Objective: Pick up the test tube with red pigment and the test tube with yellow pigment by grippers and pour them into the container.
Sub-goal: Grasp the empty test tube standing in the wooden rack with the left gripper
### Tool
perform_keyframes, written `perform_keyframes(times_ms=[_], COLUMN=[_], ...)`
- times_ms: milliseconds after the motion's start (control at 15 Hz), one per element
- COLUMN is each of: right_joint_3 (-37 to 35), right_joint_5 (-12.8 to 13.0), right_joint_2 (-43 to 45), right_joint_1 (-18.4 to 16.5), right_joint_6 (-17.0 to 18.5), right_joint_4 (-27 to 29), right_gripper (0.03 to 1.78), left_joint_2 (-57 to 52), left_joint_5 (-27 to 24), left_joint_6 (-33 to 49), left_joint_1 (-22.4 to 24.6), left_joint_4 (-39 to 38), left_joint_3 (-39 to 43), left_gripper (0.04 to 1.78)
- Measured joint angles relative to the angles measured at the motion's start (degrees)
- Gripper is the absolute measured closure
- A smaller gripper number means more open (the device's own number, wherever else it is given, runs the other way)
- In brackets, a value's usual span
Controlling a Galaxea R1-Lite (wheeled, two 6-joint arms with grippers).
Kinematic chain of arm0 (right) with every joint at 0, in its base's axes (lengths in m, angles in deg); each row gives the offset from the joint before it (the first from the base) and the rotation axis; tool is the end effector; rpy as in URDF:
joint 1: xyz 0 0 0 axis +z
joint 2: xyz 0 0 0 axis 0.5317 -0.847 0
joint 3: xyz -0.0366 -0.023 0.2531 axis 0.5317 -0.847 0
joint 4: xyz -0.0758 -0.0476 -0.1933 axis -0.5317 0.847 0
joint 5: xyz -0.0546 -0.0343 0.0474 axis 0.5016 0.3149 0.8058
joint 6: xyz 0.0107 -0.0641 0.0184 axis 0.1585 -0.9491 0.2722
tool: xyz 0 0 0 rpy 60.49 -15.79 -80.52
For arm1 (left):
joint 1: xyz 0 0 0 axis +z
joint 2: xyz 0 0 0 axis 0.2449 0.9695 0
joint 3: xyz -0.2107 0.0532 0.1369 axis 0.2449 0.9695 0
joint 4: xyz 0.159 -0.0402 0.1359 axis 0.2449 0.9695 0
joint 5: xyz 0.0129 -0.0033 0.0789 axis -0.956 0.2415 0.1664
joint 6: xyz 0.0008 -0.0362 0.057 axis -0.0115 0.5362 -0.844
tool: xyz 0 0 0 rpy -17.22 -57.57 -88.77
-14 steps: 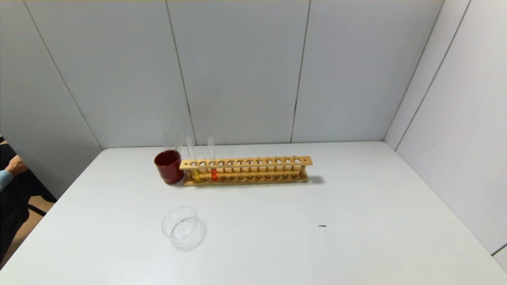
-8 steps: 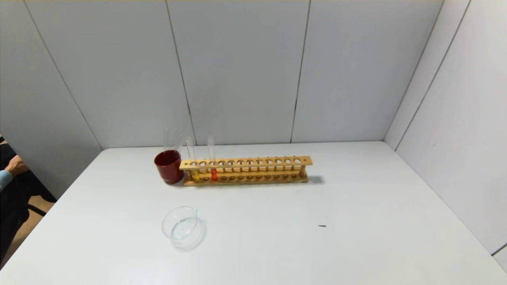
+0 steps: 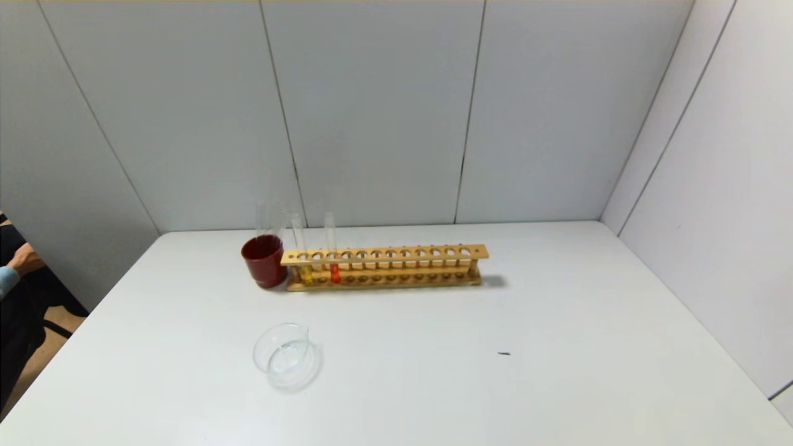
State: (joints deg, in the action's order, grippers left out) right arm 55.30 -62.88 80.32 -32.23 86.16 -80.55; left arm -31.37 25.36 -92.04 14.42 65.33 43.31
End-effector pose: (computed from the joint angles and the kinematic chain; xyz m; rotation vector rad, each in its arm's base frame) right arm 0.0900 0.0001 0.0751 -0.0037 0.0025 0.0022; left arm 0.0788 -0.0065 0.1109 0.0535 -0.0574 -0.0951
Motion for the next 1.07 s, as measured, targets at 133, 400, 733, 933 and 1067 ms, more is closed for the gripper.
perform_keyframes(times_ms=[133,400,733,933,1067], right_joint_3=[0.0,0.0,0.0,0.0,0.0], right_joint_5=[0.0,0.0,0.0,0.0,0.0], right_joint_2=[0.0,0.0,0.0,0.0,0.0], right_joint_1=[0.0,0.0,0.0,0.0,0.0], right_joint_6=[0.0,0.0,0.0,0.0,0.0], right_joint_4=[0.0,0.0,0.0,0.0,0.0], right_gripper=[0.06,0.06,0.06,0.06,0.06], left_joint_2=[3.5,19.6,44.3,59.2,67.8], left_joint_5=[-2.7,-4.4,-4.9,-5.2,-5.2], left_joint_6=[0.0,-0.2,0.1,1.7,4.3], left_joint_1=[-0.1,-0.3,-0.7,-1.3,-1.8], left_joint_4=[3.6,4.7,-5.1,-15.9,-22.4], left_joint_3=[-8.1,-23.3,-33.6,-35.1,-35.1], left_gripper=[0.07,0.07,0.07,0.07,0.07])
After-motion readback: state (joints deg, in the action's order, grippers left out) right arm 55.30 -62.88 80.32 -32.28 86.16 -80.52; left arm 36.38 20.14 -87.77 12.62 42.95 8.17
